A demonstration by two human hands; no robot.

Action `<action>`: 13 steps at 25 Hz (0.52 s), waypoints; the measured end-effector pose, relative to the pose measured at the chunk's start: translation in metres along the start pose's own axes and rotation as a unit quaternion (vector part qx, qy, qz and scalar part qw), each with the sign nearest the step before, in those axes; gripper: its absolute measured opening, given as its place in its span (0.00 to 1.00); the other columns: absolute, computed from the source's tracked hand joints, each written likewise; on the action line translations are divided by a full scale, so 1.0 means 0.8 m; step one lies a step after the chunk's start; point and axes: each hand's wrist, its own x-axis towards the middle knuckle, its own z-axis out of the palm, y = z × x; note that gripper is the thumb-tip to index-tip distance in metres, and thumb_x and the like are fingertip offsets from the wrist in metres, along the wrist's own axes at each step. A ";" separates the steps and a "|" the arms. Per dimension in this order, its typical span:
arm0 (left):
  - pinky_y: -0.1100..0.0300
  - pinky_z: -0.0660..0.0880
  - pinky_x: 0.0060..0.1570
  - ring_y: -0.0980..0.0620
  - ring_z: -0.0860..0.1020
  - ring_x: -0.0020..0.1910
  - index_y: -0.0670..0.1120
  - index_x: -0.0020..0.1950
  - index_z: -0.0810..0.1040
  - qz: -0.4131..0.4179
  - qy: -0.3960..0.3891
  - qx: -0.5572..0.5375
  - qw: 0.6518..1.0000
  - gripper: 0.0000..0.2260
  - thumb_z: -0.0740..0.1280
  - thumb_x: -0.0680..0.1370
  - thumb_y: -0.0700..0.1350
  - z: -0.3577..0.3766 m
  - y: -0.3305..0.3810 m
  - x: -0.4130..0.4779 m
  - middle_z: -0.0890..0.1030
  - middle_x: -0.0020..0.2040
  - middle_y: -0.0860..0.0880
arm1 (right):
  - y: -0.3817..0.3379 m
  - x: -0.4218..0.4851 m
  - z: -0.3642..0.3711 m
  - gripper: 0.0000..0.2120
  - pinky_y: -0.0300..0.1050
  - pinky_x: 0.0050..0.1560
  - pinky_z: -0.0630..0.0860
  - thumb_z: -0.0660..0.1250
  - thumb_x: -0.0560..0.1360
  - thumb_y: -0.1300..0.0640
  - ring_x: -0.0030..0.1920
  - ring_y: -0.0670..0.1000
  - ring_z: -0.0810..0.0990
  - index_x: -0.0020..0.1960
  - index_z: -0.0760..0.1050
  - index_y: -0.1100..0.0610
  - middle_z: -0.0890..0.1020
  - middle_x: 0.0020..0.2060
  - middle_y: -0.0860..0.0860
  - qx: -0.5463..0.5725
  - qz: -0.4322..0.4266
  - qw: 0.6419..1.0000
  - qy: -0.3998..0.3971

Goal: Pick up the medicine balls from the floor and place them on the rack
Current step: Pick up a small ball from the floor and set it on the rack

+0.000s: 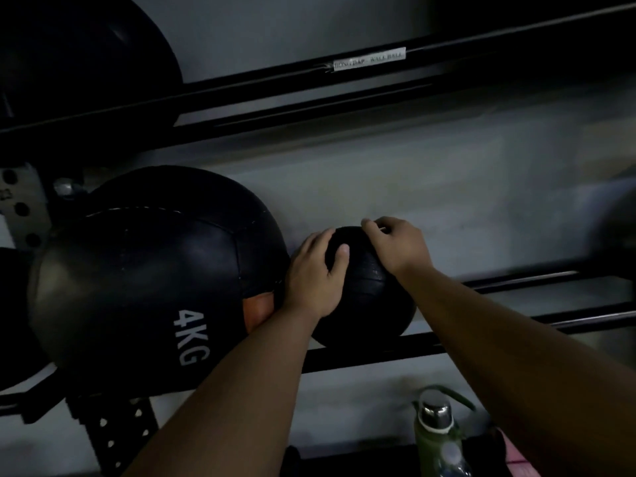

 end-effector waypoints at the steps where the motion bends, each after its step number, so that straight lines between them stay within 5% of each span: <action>1: 0.59 0.64 0.73 0.45 0.72 0.75 0.46 0.78 0.73 -0.001 -0.002 -0.004 1.000 0.27 0.56 0.84 0.58 -0.001 0.000 0.000 0.75 0.77 0.46 | -0.002 -0.002 -0.002 0.22 0.49 0.57 0.79 0.63 0.80 0.37 0.56 0.57 0.84 0.57 0.85 0.52 0.87 0.53 0.54 -0.021 -0.003 1.000 -0.006; 6: 0.51 0.62 0.78 0.42 0.65 0.80 0.47 0.84 0.65 -0.021 -0.069 0.015 0.997 0.27 0.57 0.87 0.56 -0.028 0.024 -0.018 0.66 0.83 0.44 | -0.024 -0.052 -0.035 0.27 0.47 0.70 0.70 0.59 0.84 0.38 0.73 0.60 0.74 0.79 0.71 0.49 0.75 0.75 0.56 -0.076 0.017 0.990 -0.121; 10: 0.45 0.57 0.81 0.43 0.56 0.85 0.52 0.88 0.50 -0.011 -0.227 0.109 0.968 0.36 0.60 0.83 0.62 -0.080 0.027 -0.058 0.48 0.88 0.49 | -0.040 -0.127 -0.086 0.28 0.45 0.65 0.75 0.71 0.80 0.44 0.68 0.56 0.78 0.77 0.72 0.48 0.77 0.72 0.53 -0.043 0.045 0.989 -0.136; 13: 0.52 0.64 0.77 0.46 0.66 0.80 0.51 0.84 0.64 0.067 -0.265 0.048 0.961 0.32 0.68 0.82 0.58 -0.130 0.023 -0.103 0.65 0.84 0.48 | -0.053 -0.191 -0.121 0.22 0.44 0.55 0.76 0.73 0.79 0.46 0.63 0.55 0.80 0.71 0.76 0.48 0.79 0.65 0.50 -0.074 0.055 0.990 -0.104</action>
